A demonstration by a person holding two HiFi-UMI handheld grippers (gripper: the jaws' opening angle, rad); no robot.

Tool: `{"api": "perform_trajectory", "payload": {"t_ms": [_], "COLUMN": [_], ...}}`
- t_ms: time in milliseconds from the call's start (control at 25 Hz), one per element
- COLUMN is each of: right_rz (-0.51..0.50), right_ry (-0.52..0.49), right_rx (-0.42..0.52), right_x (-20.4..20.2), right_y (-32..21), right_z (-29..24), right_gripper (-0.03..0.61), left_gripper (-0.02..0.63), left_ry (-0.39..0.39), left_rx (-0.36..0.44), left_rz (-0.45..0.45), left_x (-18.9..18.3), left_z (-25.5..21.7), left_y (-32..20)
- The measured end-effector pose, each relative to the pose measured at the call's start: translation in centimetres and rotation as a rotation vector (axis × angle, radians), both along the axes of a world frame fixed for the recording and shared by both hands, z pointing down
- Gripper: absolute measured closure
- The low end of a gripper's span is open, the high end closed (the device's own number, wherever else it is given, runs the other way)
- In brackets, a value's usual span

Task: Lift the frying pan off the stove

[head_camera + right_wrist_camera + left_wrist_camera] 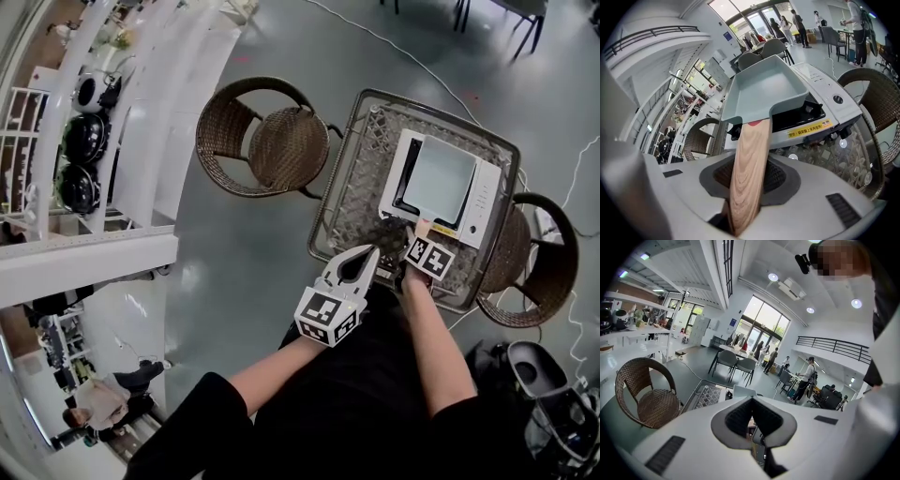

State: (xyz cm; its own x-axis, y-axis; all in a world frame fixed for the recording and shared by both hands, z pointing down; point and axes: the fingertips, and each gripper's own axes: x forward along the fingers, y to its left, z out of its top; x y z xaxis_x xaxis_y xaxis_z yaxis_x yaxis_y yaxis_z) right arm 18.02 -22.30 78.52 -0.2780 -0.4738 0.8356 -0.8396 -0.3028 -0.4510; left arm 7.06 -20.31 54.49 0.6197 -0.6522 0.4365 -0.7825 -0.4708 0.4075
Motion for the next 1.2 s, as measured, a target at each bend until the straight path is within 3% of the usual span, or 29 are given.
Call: {"api": "perform_trajectory", "payload": {"t_ms": [840, 1200], "right_rz": [0.0, -0.025], "right_ry": [0.053, 0.08], "right_rx": [0.037, 0.125], "right_x": [1.2, 0.8], "right_y": [1.4, 1.3], "right_z": [-0.6, -4.3], "right_gripper": [0.463, 0.463], "left_gripper": [0.607, 0.607], "left_ry": [-0.028, -0.03], "left_rx": [0.003, 0.028], "left_rz": [-0.024, -0.017], "left_x": [-1.4, -2.0], "left_z": [0.8, 0.1], "left_y": [1.8, 1.7]}}
